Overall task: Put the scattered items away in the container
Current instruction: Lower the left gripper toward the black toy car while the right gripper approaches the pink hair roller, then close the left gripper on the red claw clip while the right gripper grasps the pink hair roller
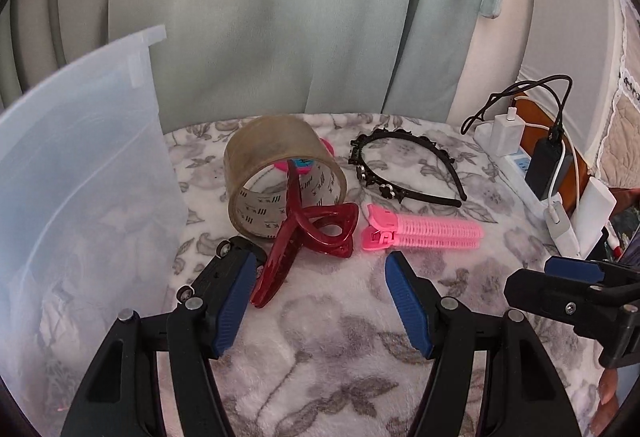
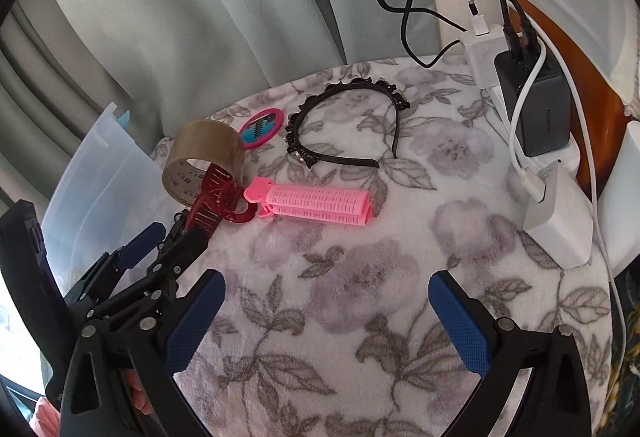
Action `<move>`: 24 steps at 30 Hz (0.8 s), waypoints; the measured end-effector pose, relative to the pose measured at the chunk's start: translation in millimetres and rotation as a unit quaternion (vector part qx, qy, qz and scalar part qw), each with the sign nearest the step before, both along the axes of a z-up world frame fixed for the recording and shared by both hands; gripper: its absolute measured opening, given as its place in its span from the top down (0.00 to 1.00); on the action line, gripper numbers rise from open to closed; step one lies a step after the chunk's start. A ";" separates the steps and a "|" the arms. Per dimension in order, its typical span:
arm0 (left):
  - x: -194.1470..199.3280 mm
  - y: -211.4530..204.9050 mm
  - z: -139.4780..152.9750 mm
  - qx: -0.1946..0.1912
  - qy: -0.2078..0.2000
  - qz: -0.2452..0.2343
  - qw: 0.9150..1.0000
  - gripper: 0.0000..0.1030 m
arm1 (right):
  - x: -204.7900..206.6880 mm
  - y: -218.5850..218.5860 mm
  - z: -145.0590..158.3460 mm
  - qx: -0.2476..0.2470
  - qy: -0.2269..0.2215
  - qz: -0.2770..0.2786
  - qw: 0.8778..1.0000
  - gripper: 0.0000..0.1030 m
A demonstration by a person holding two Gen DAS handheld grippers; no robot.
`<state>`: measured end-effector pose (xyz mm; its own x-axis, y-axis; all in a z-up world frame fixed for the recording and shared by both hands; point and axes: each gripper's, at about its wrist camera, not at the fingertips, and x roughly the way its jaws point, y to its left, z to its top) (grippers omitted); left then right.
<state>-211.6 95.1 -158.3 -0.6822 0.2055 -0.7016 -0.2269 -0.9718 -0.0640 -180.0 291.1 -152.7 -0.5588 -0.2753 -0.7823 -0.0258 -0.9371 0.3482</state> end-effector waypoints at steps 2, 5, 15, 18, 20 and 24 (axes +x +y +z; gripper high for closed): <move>-3.6 -4.4 -5.4 0.012 -0.008 0.009 1.000 0.34 | -5.1 0.3 -3.0 0.003 -0.002 0.002 1.000 0.00; -6.1 -8.6 -11.3 0.036 -0.018 0.005 0.999 0.34 | -11.8 0.2 -8.8 0.006 -0.006 0.003 1.000 0.00; -5.4 -7.9 -14.0 0.070 -0.022 -0.023 0.997 0.34 | -34.1 -0.9 -22.0 0.020 -0.012 0.014 1.000 0.00; -6.3 -5.5 -16.0 0.062 -0.023 -0.031 0.997 0.34 | -42.9 0.2 -22.3 0.031 -0.005 0.021 0.999 0.00; -10.4 -4.9 -21.2 0.044 -0.030 -0.027 0.998 0.34 | -48.3 1.7 -23.1 0.036 -0.002 0.028 0.999 0.00; -21.4 -11.9 -33.0 0.050 -0.055 -0.011 0.997 0.35 | -56.2 1.9 -25.6 0.044 0.007 0.044 0.998 0.01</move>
<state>-232.9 83.2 -191.3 -0.5973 0.2921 -0.7470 -0.2342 -0.9543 -0.1859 -236.2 293.0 -178.3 -0.5466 -0.2536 -0.7981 0.0617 -0.9626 0.2636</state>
